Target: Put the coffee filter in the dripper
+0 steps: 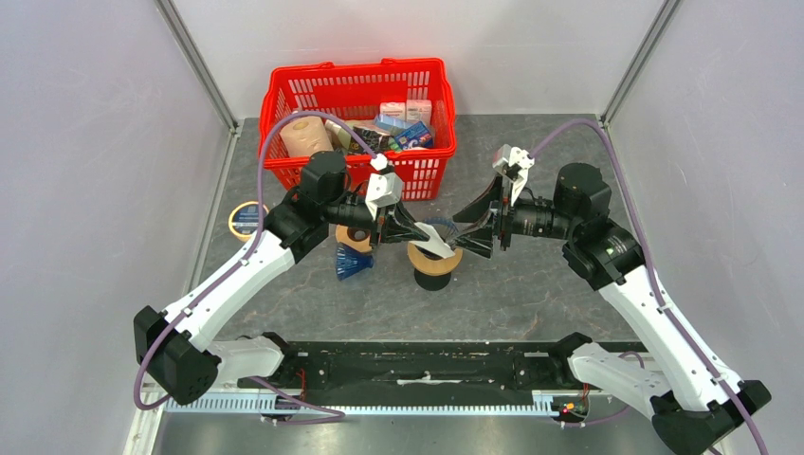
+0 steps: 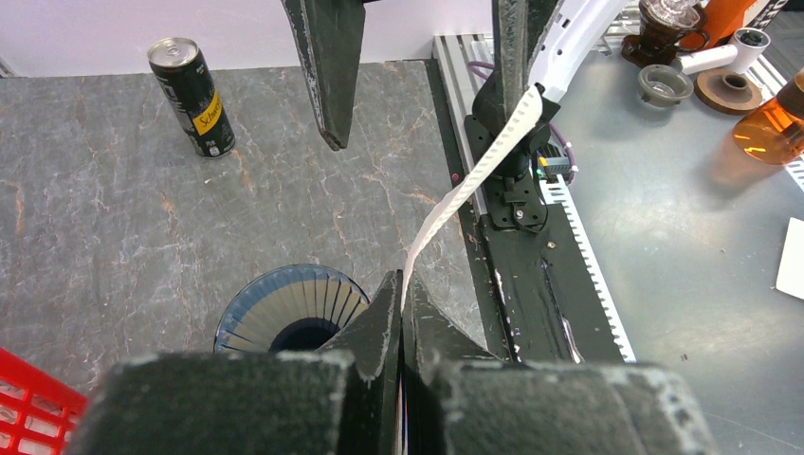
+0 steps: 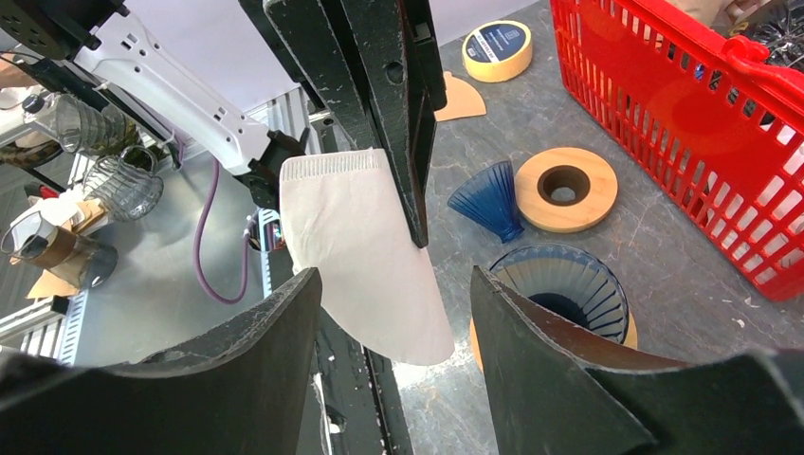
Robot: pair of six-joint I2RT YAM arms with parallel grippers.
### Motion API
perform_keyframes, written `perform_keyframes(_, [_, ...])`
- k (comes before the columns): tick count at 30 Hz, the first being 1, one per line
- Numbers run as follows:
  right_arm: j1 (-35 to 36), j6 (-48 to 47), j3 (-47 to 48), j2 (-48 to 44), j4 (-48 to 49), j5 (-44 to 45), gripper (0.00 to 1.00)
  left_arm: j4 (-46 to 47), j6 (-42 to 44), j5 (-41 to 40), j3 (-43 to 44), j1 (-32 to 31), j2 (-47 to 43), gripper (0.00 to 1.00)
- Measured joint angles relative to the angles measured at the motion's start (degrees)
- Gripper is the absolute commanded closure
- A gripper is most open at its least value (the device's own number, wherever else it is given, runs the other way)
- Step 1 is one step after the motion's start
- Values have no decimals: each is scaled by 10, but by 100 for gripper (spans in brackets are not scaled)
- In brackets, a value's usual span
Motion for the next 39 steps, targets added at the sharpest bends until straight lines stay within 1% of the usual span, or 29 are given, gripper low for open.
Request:
perform_keyframes(9, [0, -4, -3, -30, -14, 12, 31, 0, 0, 0, 0, 0, 0, 98])
perform_keyframes(14, [0, -8, -3, -31, -18, 15, 32, 0, 0, 0, 0, 0, -1, 98])
perform_keyframes(15, [0, -9, -3, -28, -21, 17, 31, 0, 0, 0, 0, 0, -1, 98])
perform_keyframes(16, [0, -10, -3, -26, -24, 23, 28, 0, 0, 0, 0, 0, -1, 98])
perform_keyframes(17, [0, -12, -3, -24, -26, 30, 27, -1, 0, 0, 0, 0, -1, 98])
perform_keyframes(21, [0, -14, -3, -28, -34, 94, 29, -4, 0, 0, 0, 0, -1, 98])
perform_keyframes(24, [0, -12, -3, -43, -33, 138, 27, -7, 1, 0, 0, 0, -2, 98])
perform_keyframes(28, [0, -9, -4, -64, -32, 183, 27, -7, 4, 0, 0, 0, -6, 98])
perform_keyframes(31, [0, -3, -3, -62, -32, 207, 28, -7, 5, 0, 0, 0, -10, 98])
perform_keyframes(39, [0, 8, 1, -14, -37, 183, 28, -9, 5, 0, 0, 0, -11, 98])
